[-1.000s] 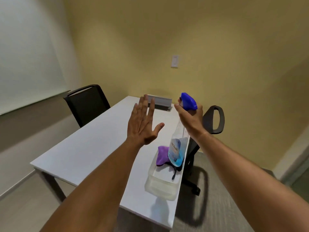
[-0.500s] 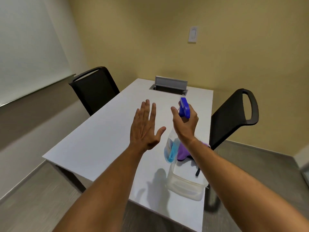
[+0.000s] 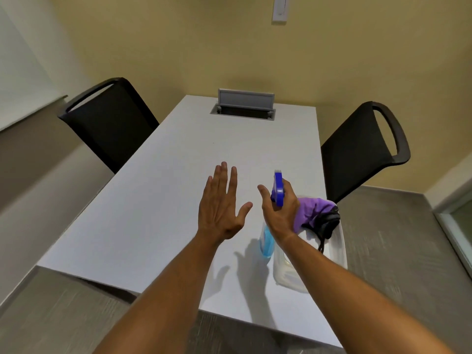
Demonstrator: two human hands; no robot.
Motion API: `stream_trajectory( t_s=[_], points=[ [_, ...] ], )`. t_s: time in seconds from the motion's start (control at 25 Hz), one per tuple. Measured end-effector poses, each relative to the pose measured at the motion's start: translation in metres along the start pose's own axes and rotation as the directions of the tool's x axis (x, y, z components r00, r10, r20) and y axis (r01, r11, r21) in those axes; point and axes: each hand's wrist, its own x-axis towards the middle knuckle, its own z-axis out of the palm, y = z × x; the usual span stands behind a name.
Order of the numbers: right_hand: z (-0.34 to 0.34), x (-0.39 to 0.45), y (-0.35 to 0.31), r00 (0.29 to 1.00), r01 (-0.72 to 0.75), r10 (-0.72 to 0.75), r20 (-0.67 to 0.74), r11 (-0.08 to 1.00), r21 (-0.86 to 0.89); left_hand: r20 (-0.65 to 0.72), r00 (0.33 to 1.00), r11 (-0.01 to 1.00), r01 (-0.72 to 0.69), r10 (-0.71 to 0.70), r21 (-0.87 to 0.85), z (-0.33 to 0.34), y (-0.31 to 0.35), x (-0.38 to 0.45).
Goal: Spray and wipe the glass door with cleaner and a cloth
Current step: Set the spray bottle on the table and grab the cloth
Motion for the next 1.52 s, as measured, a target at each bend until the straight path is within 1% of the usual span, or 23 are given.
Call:
stream_trajectory(
  t_s=[0.08, 0.2, 0.32, 0.4, 0.56, 0.68, 0.76, 0.84, 0.96, 1.12, 1.32, 1.44, 1.52],
  points=[
    [0.005, -0.002, 0.006, 0.999, -0.027, 0.026, -0.024, 0.999, -0.023, 0.008, 1.0, 1.0, -0.009, 0.009, -0.019, 0.005, -0.005, 0.001],
    [0.009, -0.007, 0.014, 0.996, -0.065, 0.064, -0.06, 0.998, -0.011, 0.019, 1.0, 0.999, -0.024, 0.024, -0.034, 0.012, -0.007, 0.001],
    [0.009, -0.011, 0.02, 0.997, -0.018, 0.018, -0.081, 1.0, 0.004, 0.026, 0.999, 0.999, -0.041, 0.042, -0.03, 0.015, -0.004, 0.0],
    [0.009, -0.011, 0.024, 0.998, -0.001, 0.001, -0.062, 1.0, 0.005, 0.026, 0.999, 0.998, -0.046, 0.047, -0.033, 0.015, -0.002, -0.001],
    [0.0, -0.014, 0.027, 0.999, -0.008, 0.008, 0.036, 1.0, -0.015, 0.012, 0.999, 0.999, -0.034, 0.035, -0.036, 0.009, 0.004, -0.004],
    [-0.015, -0.018, 0.036, 0.977, -0.025, 0.049, 0.208, 0.993, -0.118, 0.003, 1.0, 1.0, -0.005, 0.005, -0.007, -0.001, 0.01, -0.009],
    [-0.033, -0.018, 0.046, 0.946, 0.03, 0.04, 0.322, 0.977, -0.21, -0.008, 1.0, 0.999, 0.023, -0.023, 0.022, -0.009, 0.019, -0.013],
    [-0.054, -0.017, 0.054, 0.914, 0.112, 0.023, 0.404, 0.945, -0.306, -0.033, 0.998, 0.998, 0.05, -0.049, 0.04, -0.019, 0.029, -0.017],
    [-0.084, -0.008, 0.065, 0.871, 0.198, 0.007, 0.492, 0.91, -0.364, -0.068, 0.996, 0.996, 0.068, -0.064, 0.058, -0.035, 0.047, -0.018],
    [-0.129, 0.012, 0.071, 0.853, 0.291, -0.053, 0.52, 0.874, -0.389, -0.107, 0.994, 0.998, 0.028, -0.022, 0.056, -0.054, 0.093, -0.018],
    [-0.172, 0.034, 0.078, 0.847, 0.311, -0.059, 0.528, 0.861, -0.402, -0.127, 0.989, 0.996, -0.069, 0.075, 0.057, -0.055, 0.157, -0.014],
    [-0.188, 0.049, 0.085, 0.85, 0.325, -0.069, 0.522, 0.848, -0.418, -0.1, 0.989, 0.994, -0.107, 0.108, 0.022, -0.039, 0.188, -0.009],
    [-0.195, 0.059, 0.091, 0.852, 0.322, -0.051, 0.522, 0.836, -0.444, -0.039, 0.993, 0.993, -0.113, 0.112, -0.029, -0.023, 0.201, -0.005]
  ],
)
